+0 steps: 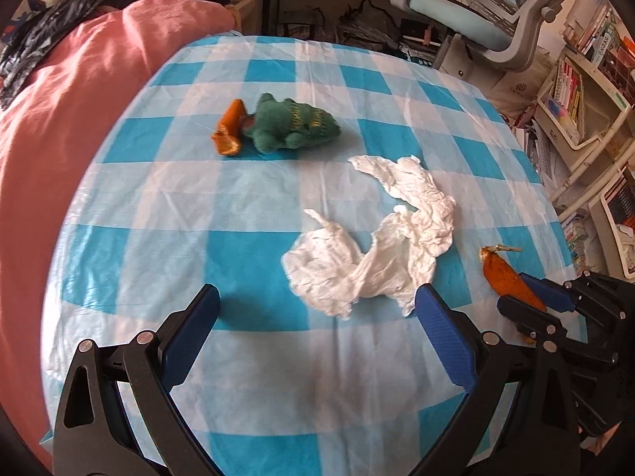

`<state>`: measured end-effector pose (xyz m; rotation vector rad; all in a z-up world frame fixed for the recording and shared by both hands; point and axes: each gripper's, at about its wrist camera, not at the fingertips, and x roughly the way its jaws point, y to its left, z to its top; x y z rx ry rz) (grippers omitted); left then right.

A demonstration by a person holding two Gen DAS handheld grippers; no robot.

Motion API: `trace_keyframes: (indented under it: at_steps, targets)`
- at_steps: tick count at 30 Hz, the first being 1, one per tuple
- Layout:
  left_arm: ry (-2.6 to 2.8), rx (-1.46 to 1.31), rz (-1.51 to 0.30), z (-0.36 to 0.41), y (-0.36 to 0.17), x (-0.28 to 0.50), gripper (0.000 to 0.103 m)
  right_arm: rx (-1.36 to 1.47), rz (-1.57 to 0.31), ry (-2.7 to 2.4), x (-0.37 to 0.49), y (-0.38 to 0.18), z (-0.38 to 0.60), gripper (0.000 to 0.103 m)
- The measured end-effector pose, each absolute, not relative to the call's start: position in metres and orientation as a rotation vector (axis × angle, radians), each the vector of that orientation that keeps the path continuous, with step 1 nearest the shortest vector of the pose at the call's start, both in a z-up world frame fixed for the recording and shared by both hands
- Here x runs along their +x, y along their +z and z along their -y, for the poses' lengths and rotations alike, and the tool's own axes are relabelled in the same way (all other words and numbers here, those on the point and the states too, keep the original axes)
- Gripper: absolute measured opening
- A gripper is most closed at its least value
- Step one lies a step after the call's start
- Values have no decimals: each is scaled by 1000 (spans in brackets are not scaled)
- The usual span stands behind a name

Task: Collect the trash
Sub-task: 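Grasp the crumpled white tissue with the left tool while the right tool holds the wrapper, then lift the tissue and wrapper with both tools and carry them toward the yellow bin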

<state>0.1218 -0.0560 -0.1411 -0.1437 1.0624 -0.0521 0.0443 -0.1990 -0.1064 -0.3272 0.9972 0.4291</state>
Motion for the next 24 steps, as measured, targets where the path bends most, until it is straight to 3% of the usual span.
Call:
trace_keyframes:
  at_steps: [7,12,15,17,19,21,24]
  targets:
    - [-36,-210,-1039,85,-141,152,96,-301,-1004,453,44,-106,208,23]
    - [44,-99,-1035,110,-149,169,95,-292,-1006,469,41,-106,214,23]
    - [63,-52,-999,117,-148,167,79,-279,-1007,470,41,-106,220,23]
    - [41,-37,-982,118,-145,164,62,-264,-1009,469,42,-106,224,23]
    - [13,-31,-975,113,-143,160,34,-261,-1011,466,42,-106,224,23]
    - [-16,-50,-981,103,-141,153,18,-261,-1011,464,42,-105,222,23]
    - [-67,-101,-1010,82,-141,142,11,-258,-1013,475,41,-106,217,23]
